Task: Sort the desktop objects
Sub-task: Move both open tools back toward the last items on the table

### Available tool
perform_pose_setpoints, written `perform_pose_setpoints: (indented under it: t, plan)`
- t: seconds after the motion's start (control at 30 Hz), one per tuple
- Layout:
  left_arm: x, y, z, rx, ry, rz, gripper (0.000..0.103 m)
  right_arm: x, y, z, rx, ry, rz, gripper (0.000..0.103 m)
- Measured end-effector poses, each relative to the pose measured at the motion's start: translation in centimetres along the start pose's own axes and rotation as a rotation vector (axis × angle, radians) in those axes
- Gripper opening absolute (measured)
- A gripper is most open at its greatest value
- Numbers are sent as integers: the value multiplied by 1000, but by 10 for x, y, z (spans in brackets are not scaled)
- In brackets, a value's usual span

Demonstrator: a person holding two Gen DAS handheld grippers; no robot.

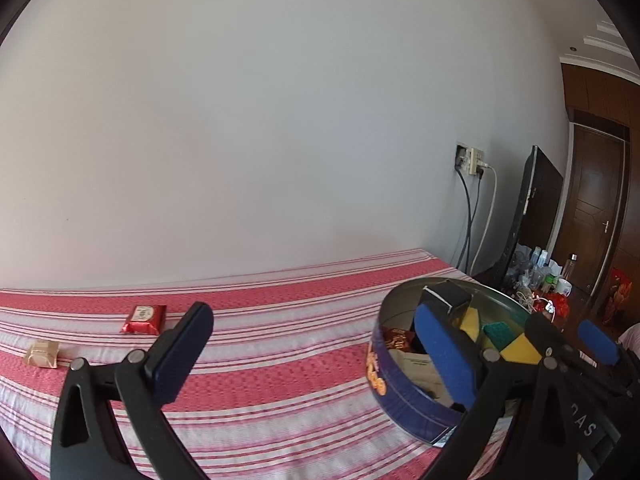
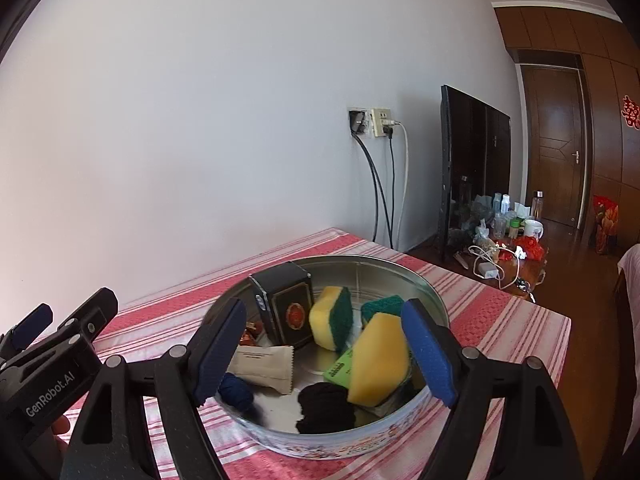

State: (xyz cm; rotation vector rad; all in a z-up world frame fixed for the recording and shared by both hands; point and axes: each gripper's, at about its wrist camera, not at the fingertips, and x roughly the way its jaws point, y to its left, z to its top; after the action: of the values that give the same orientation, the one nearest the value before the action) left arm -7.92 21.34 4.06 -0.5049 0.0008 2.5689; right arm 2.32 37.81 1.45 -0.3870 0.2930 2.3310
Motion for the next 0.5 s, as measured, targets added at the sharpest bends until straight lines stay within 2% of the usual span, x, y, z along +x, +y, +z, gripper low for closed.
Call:
perform_pose_setpoints:
  t: [0.27, 0.4, 0.5]
  plan:
    - [-29, 59, -7, 1, 17, 119, 102, -31, 58, -6, -68, -32, 108, 87]
    - [-35, 100, -17, 0, 56, 231, 102, -35, 91, -15, -89, -9, 186, 88]
    - [-36, 144, -26, -47, 102, 323, 102, -38, 121, -24, -129, 3, 244, 88]
